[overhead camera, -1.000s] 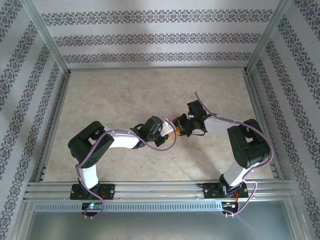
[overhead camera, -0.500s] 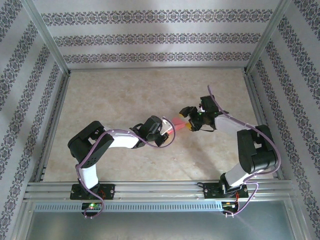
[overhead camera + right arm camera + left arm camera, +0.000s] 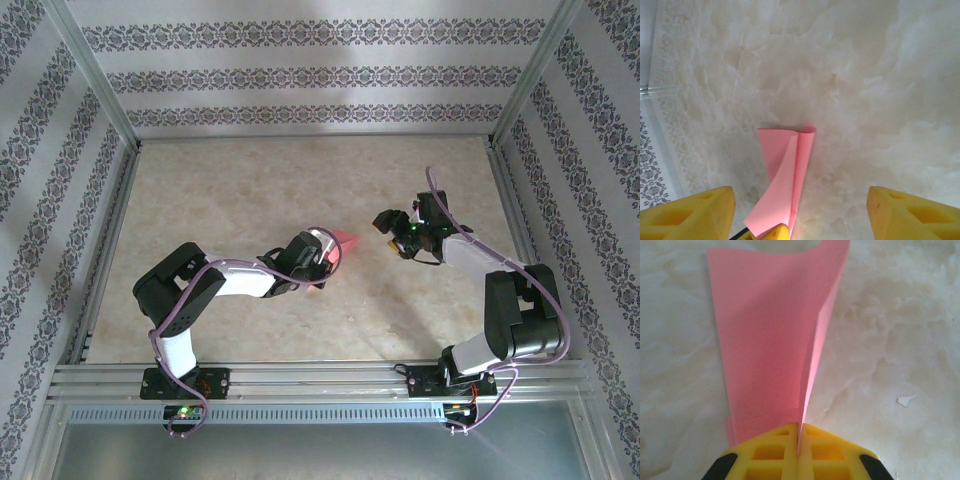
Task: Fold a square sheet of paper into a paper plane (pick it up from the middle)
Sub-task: Fold the wing for the fifth time at the center of the table.
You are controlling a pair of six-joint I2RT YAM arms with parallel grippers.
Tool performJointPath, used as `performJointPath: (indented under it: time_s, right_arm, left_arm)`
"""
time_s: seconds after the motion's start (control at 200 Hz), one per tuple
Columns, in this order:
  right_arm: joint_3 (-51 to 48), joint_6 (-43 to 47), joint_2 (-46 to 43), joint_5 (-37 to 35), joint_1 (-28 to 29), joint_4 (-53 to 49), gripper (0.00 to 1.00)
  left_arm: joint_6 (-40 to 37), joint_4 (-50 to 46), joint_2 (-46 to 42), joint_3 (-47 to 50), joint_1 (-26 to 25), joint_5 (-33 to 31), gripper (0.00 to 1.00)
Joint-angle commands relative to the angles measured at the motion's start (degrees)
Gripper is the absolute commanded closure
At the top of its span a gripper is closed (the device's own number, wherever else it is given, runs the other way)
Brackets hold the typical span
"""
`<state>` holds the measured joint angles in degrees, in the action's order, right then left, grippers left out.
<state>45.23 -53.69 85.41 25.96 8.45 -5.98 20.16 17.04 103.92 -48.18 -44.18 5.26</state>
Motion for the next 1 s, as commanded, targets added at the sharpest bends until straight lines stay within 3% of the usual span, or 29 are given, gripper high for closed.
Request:
performJointPath:
  time_s: [0.0, 0.31, 0.994]
  right_arm:
    - [-1.06, 1.75, -1.28, -0.6, -0.54, 0.21, 0.3]
    - [-5.42, 6.09, -1.26, 5.19, -0.47, 7.91, 0.36]
    - [-10.05, 5.98, 4.44, 15.24, 1.26, 24.89, 0.57]
  left_arm:
    - [7.51, -2.33, -0.75, -1.06, 0.26, -1.46, 0.96]
    - [13.36, -5.81, 1.54, -4.47, 0.24, 3.93, 0.97]
    - [13.92, -8.95, 3.86, -6.7, 0.46, 7.0, 0.97]
